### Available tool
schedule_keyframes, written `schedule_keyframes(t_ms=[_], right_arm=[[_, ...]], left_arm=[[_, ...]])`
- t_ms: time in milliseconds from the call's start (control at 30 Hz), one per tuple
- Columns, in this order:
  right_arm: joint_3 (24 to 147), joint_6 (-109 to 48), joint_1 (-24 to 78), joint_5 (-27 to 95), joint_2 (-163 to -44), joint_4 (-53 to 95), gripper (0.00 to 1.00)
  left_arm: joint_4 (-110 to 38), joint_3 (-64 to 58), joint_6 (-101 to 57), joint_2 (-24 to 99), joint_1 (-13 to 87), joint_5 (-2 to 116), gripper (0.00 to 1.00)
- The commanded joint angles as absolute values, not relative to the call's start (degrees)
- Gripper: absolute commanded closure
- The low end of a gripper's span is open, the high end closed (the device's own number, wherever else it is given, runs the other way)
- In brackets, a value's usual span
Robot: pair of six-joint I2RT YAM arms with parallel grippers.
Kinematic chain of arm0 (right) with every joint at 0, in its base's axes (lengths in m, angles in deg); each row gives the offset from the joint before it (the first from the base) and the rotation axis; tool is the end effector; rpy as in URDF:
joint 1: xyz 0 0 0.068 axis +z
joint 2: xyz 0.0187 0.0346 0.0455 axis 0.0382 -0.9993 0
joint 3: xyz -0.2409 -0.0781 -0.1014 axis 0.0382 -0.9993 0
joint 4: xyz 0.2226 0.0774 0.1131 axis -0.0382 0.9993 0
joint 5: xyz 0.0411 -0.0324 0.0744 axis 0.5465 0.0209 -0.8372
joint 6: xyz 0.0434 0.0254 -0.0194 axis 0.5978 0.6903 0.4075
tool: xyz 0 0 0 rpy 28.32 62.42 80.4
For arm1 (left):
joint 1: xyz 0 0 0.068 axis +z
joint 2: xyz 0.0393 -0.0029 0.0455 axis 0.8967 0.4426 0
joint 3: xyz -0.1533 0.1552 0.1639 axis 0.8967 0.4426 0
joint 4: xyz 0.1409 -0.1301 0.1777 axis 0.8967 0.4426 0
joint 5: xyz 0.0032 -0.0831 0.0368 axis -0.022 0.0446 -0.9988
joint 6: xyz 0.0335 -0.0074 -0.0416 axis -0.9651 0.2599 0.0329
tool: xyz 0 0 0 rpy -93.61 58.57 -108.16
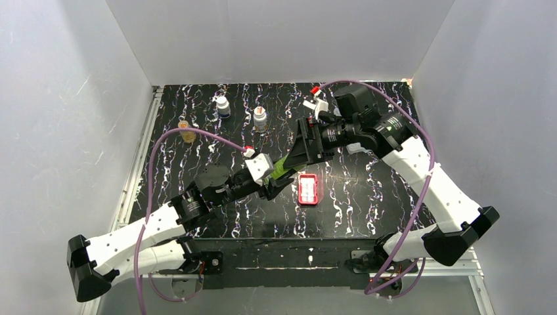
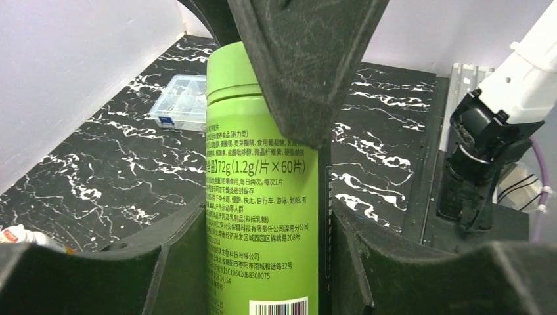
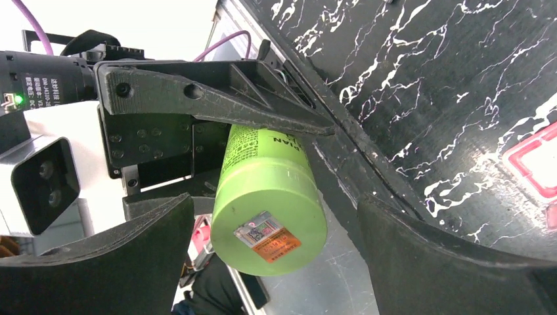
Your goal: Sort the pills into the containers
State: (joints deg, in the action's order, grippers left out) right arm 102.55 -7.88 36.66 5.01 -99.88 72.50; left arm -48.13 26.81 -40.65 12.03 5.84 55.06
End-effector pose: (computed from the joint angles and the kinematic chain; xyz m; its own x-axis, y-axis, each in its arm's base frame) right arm 0.1923 0.1822 0.4332 -0.8372 -0.1668 -0.5209 -0.5327 0.4649 0.7072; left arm 0.1090 -0.1810 0.3554 0.1710 -0.0404 -0.9844 0.8866 0.4421 0.1359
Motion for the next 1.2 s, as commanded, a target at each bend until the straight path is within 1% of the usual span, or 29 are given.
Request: schedule_keyframes(t_ms=[0,100,200,300,400,433,467,533,600,667,767,867,933,1067,1100,1167], right_arm=[[101.44,-4.37,36.73,1.75,-100.04,68.04,0.03],[100.74,-3.89,36.86,1.64,-99.96,67.07,0.14],[101.10,-4.05,37.25,1.45,-100.01,66.96,0.29],[101.47,-4.70,37.98,1.29,-100.41,67.48,0.46],[102.06,-6.08,38.31,2.80,-100.64,69.05,0.67],[102.55,-6.68,38.27,3.44,-100.76,69.80,0.72],[103.14,-7.40,38.31,4.30,-100.82,70.71,0.77],[104.39,-8.81,38.31,5.81,-101.00,72.46,0.83],[105.29,-9.97,38.37,6.00,-100.95,73.06,0.86],[106.21,-10.83,38.44,5.76,-101.05,73.64,0.88],[107.78,-12.54,39.08,6.37,-101.45,75.19,0.90],[109.19,-14.38,40.40,8.30,-101.97,77.04,0.90],[109.39,-15.27,40.88,8.93,-101.93,77.62,0.91],[109.62,-17.00,41.32,10.11,-101.67,78.48,0.91],[109.77,-17.60,41.47,10.60,-101.69,78.90,0.91],[110.09,-18.58,41.75,11.41,-101.88,79.83,0.91]], left_arm=[[-51.95,26.32,-42.51,12.22,5.51,52.45,1.00],[-51.73,26.16,-42.57,12.79,5.51,52.31,1.00],[-51.62,26.08,-41.98,13.29,5.47,52.17,1.00],[-51.38,25.80,-40.94,13.61,5.49,52.00,1.00],[-49.27,24.43,-40.02,14.22,5.49,53.02,1.00],[-47.95,23.66,-39.37,14.57,5.51,53.60,0.98],[-46.37,22.84,-38.96,14.91,5.50,54.23,0.92],[-43.91,21.68,-38.16,15.23,5.50,55.60,0.77],[-42.26,21.05,-37.41,15.34,5.54,56.76,0.64],[-41.58,20.95,-36.86,15.34,5.53,57.91,0.55],[-41.85,21.34,-35.75,15.17,5.55,59.38,0.46],[-42.68,21.50,-34.21,15.59,5.69,61.12,0.44],[-43.30,21.54,-32.90,15.97,6.24,63.97,0.44],[-43.65,21.48,-30.44,16.76,6.95,67.08,0.49],[-44.14,21.74,-29.92,16.72,7.15,67.53,0.52],[-45.05,22.20,-29.08,16.69,7.58,68.37,0.67]])
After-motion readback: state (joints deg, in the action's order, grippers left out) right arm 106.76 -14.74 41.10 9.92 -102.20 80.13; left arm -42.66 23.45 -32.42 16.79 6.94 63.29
